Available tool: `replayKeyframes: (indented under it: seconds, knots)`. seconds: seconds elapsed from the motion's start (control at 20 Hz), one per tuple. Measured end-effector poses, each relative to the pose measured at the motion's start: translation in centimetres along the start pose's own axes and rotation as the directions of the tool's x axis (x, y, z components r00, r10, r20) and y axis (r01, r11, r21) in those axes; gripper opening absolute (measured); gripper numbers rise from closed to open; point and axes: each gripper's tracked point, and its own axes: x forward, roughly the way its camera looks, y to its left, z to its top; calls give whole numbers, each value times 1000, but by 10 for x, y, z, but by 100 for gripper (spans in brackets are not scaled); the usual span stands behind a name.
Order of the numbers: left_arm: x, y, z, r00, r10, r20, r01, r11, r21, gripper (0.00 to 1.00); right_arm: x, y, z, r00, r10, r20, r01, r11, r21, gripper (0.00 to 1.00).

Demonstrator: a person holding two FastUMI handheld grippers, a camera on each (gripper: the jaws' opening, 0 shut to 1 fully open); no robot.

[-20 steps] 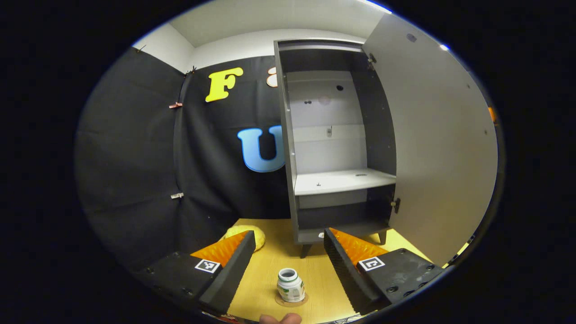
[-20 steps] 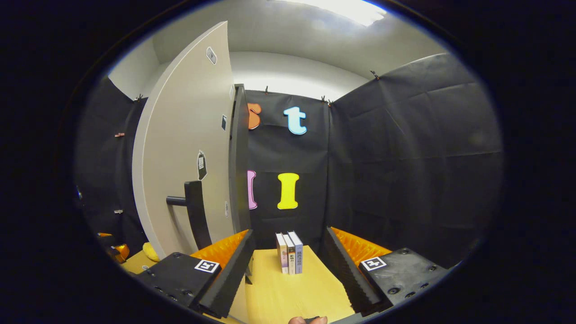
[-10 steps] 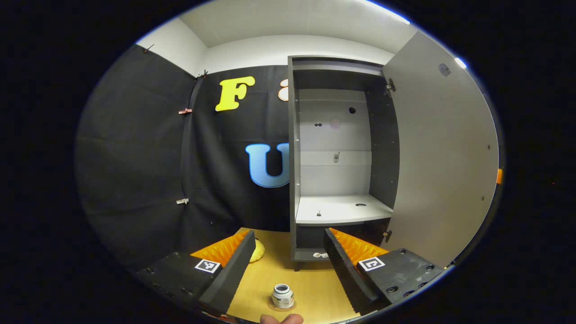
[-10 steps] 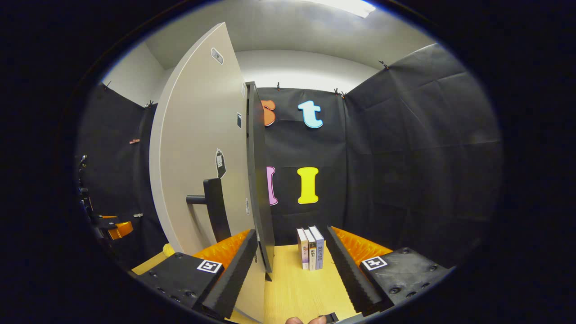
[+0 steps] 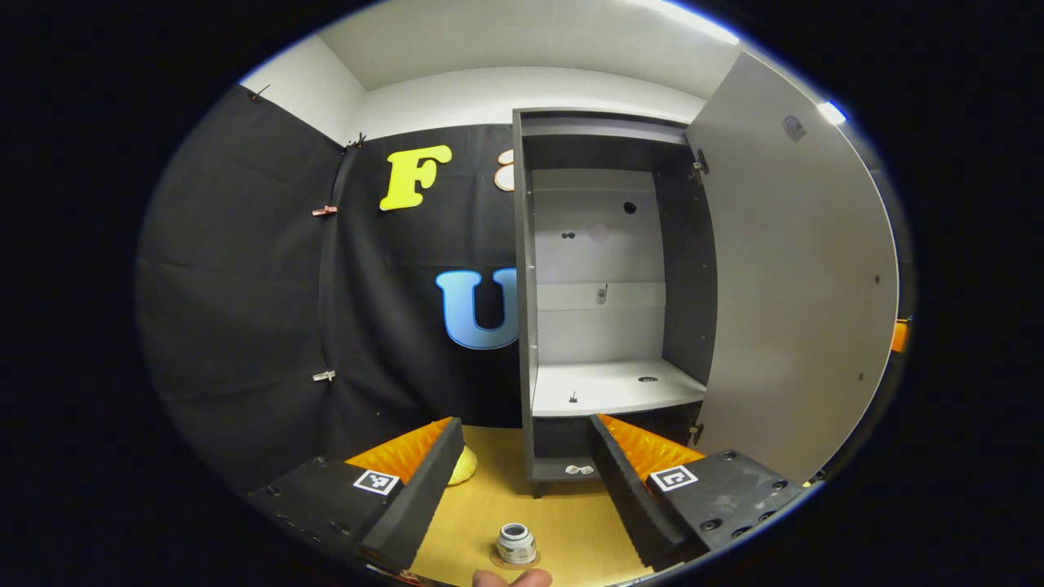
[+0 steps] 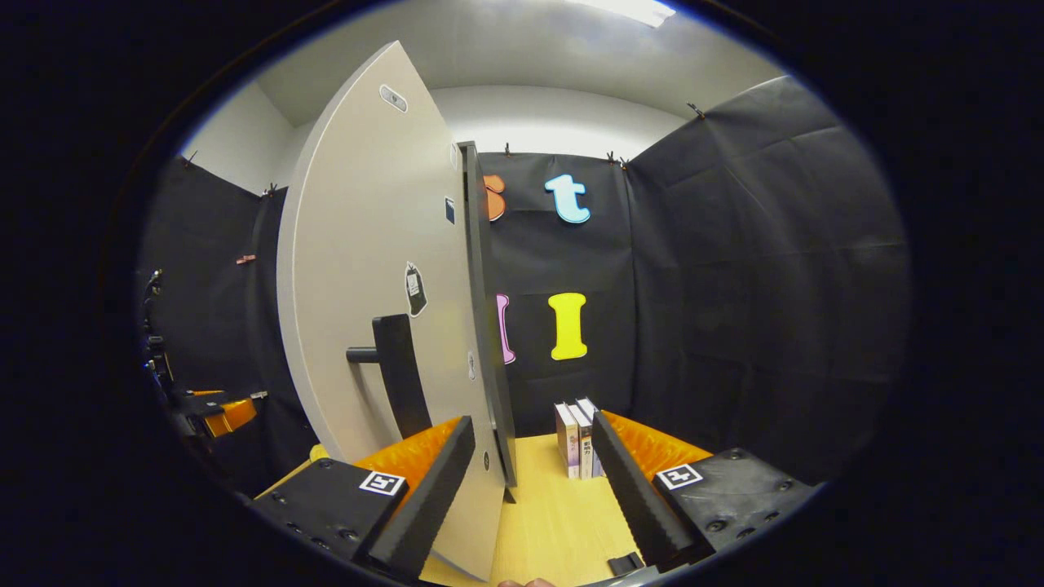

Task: Open the cabinet door with the right hand, grasp the bottle in the cabinet with the left hand and place it on the coaster, then close the cabinet door with the right hand.

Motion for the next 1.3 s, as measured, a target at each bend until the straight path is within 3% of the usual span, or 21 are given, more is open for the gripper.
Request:
replayKeyframes:
  seconds: [0.35, 0.45, 0.6, 0.75, 1.0, 1.3]
  knots:
    - [0, 17, -4, 1000, -17, -4, 17, 1000, 15, 98, 0, 58, -9, 998, 58, -8, -58, 998, 37, 96]
    - [0, 24, -5, 1000, -22, 1, 22, 1000, 22, 94, 3, 72, -12, 998, 66, -8, -66, 997, 35, 96]
    - [1, 31, -7, 1000, -30, 0, 30, 999, 15, 98, 6, 94, -12, 997, 79, 3, -79, 997, 12, 95]
    - [5, 42, -8, 999, -32, 3, 32, 999, 17, 94, 10, 118, -15, 995, 100, 3, -100, 995, 8, 96]
    - [9, 63, -12, 1000, -19, 3, 19, 1000, 16, 96, 28, 151, -22, 989, 150, 10, -150, 989, 8, 96]
    - [17, 84, -16, 1000, -12, -2, 12, 1000, 26, 96, 35, 211, -28, 960, 281, 5, -281, 960, -2, 97]
